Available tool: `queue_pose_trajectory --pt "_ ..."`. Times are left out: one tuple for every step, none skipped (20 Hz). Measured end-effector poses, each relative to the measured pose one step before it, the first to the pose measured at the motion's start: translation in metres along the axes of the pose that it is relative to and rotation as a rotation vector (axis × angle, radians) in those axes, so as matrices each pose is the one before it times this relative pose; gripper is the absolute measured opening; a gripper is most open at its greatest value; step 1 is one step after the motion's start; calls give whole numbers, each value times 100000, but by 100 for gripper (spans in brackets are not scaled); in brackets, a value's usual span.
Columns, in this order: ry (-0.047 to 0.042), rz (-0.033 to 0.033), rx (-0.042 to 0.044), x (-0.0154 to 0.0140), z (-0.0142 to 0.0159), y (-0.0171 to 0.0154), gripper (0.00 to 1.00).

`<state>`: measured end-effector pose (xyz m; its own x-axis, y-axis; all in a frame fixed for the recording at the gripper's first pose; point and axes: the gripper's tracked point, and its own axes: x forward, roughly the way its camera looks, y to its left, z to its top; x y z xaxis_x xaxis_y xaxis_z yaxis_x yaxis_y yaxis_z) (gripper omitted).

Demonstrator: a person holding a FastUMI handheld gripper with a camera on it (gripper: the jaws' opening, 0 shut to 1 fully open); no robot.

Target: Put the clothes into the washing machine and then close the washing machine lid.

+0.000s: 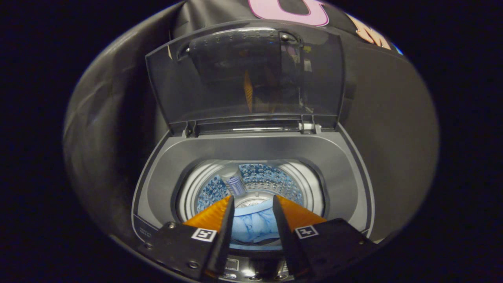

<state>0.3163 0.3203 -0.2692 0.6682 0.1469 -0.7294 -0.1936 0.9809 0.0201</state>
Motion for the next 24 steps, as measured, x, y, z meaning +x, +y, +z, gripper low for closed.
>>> queue_pose_trajectory --pt "-582 -396 -914 -283 132 -168 75" --pt "-604 -619 -1025 -284 113 -201 84" --pt "223 -561 -954 -238 -12 -277 92" --pt "-230 53 -493 -246 92 23 100" --pt "-32 118 -647 -460 231 73 100" --pt "-494 -92 -1 -191 59 -24 99" --pt "327 566 141 -291 62 193 98" --pt "2 371 652 -231 69 241 98" --pt "-125 491 131 -314 207 219 98" --pt "-401 311 -678 -435 311 232 98" --pt "-1201 78 -665 -520 522 148 98" --pt "-1241 327 124 -516 570 268 98" --pt "-693 1550 1201 -566 679 474 98" --pt "-1327 1473 2033 -627 844 598 98" --pt "-1293 741 1606 -608 1011 316 98" --pt "-1914 198 1132 -512 1051 287 98" --pt "-1946 -141 1058 -464 1229 218 98" --pt "-2098 -194 363 -465 1107 3 98" --pt "-1731 189 -55 -546 1300 84 98" --pt "-2339 570 -561 -553 1377 312 98" --pt "-2282 398 -1316 -399 1453 175 98" --pt "-2395 954 -1374 -443 1223 9 98" --pt "-1803 249 840 -94 1414 -60 98" --pt "-1918 -84 780 -253 1084 18 98"
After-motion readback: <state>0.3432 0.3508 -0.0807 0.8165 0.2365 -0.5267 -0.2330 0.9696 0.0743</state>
